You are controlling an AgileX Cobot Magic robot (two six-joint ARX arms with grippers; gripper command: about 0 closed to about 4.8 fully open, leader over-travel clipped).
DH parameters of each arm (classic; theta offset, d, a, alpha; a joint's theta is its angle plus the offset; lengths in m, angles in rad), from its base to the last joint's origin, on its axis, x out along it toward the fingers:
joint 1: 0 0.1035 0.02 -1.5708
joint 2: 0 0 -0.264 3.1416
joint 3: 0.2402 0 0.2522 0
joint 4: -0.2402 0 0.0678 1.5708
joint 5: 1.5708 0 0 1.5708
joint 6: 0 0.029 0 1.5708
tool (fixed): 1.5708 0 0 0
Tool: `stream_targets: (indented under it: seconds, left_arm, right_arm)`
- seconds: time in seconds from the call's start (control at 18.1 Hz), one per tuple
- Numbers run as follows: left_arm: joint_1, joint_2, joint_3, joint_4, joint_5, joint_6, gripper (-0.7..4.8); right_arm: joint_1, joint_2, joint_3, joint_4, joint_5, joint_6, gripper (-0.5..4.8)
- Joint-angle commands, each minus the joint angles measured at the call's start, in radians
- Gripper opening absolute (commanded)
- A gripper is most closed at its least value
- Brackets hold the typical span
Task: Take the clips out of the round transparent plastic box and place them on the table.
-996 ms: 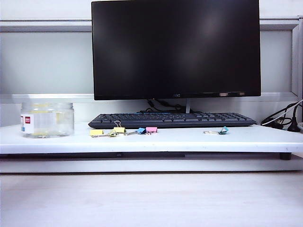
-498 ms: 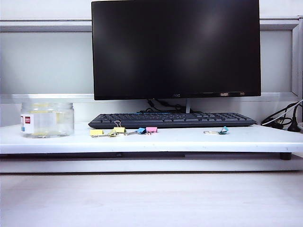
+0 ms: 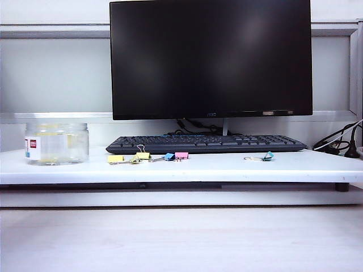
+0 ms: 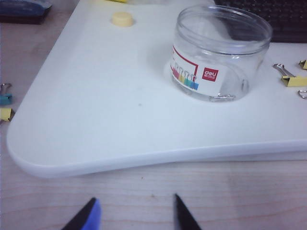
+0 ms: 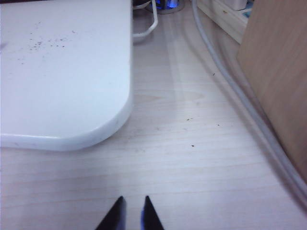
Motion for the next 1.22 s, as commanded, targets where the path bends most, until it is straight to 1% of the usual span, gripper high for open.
stream_targets:
  seconds: [0.06,0.17,0.22,0.28,0.39,0.55,0.78,0.89,1.05,1.22]
  left_arm:
    - [-0.001,-0.003,-0.008,0.004,0.005,0.007,2.04]
    - [-0.001,-0.003,-0.009,0.006,0.005,0.006,2.04]
    - [-0.001,-0.003,-0.01,0.01,0.008,0.002,2.04]
    - [-0.001,-0.003,-0.01,0.014,0.021,-0.001,2.04]
    - [-0.001,-0.003,-0.01,0.029,0.08,0.0,2.04]
    - [-0.001,-0.003,-0.01,0.042,0.117,-0.001,2.05]
    - [-0.002,-0.003,-0.01,0.053,0.117,-0.004,2.05]
    - [-0.002,-0.003,-0.01,0.072,0.117,-0.025,2.05]
    - [-0.001,-0.003,-0.01,0.069,0.117,-0.027,2.05]
    - [-0.001,-0.003,-0.01,0.05,0.117,-0.027,2.05]
  right_arm:
    - [0.0,0.0,0.002,-0.017,-0.061,-0.002,0.54]
    - [0.0,0.0,0.002,-0.017,-0.086,0.001,0.53]
    - [0.0,0.0,0.002,-0.017,-0.085,0.023,0.53]
    - [0.0,0.0,0.002,-0.017,-0.086,0.035,0.54]
    - [0.0,0.0,0.002,-0.016,-0.088,0.051,0.54]
    - [0.0,0.0,0.002,-0.016,-0.088,0.055,0.53]
    - [0.0,0.0,0.002,-0.016,-0.089,0.055,0.53]
    - [0.0,0.0,0.002,-0.014,-0.113,0.056,0.53]
    - [0.0,0.0,0.002,-0.012,-0.154,0.065,0.53]
    - [-0.001,-0.001,0.002,-0.009,-0.15,0.077,0.53]
